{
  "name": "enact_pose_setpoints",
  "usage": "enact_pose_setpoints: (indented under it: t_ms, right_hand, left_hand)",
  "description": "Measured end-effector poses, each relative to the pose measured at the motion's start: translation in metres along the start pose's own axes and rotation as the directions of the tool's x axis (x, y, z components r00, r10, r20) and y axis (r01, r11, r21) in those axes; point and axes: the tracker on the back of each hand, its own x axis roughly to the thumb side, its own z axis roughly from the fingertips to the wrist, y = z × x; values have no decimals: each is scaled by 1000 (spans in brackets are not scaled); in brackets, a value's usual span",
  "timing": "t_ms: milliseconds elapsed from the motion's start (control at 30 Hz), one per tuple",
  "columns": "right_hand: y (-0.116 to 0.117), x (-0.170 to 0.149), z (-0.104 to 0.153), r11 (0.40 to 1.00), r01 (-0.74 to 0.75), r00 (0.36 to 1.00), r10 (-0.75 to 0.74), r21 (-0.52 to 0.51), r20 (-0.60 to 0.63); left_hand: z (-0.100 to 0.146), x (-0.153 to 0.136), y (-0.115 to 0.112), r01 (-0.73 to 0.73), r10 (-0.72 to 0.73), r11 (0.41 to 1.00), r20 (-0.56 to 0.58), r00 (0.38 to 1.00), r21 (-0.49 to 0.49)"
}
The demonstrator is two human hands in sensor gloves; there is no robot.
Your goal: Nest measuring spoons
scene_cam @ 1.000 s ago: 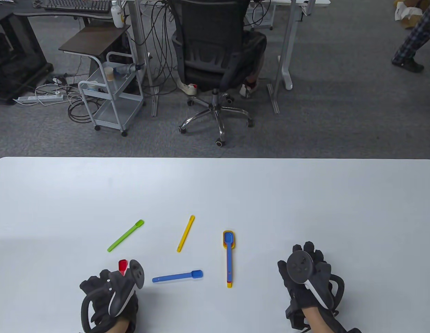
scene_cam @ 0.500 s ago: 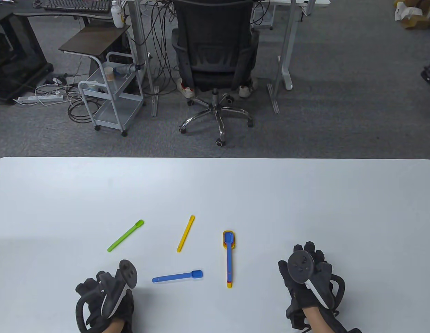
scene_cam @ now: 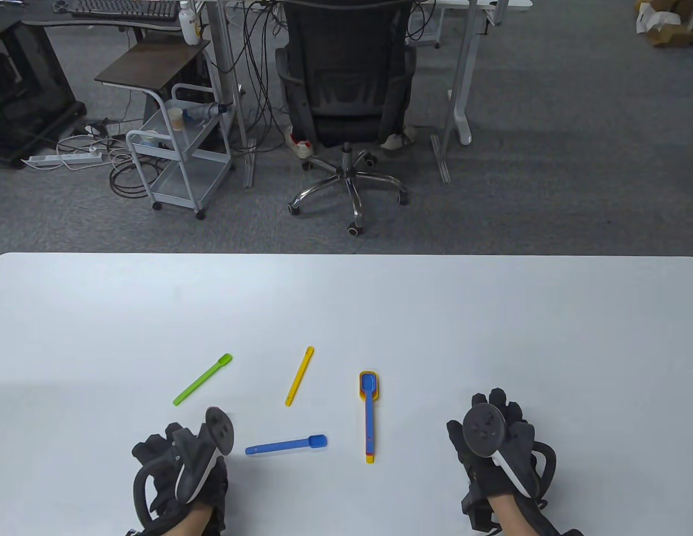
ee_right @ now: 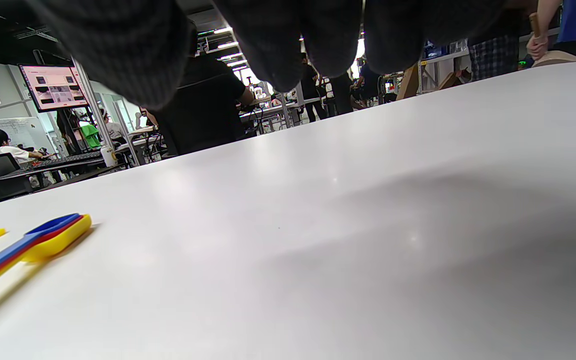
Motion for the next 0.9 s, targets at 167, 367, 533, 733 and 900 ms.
enact_pose_setpoints:
  t_ms: [167,367,533,733,900]
  right_hand:
    - [0,1,1,1000,-5,1000,5,7,5]
    - [1,2,1,1000,-10,1000,10,17,8]
    - [0,1,2,1000,-3,1000,3,19,1]
    - [-1,-1,2,999,9,1000,-9,35,-9]
    - [-2,-3,2,999,23,1000,-22,43,-17]
  left_hand:
    - [6,21,14,6,-7,1000,24,1000,20]
    - [15,55,33,17,-19,999,60,998,42]
    - [24,84,45,15,-19,999,95,995,49]
    - [34,123,54,24,-31,998,130,991,52]
    - [40,151,60,16,-22,999,149,989,44]
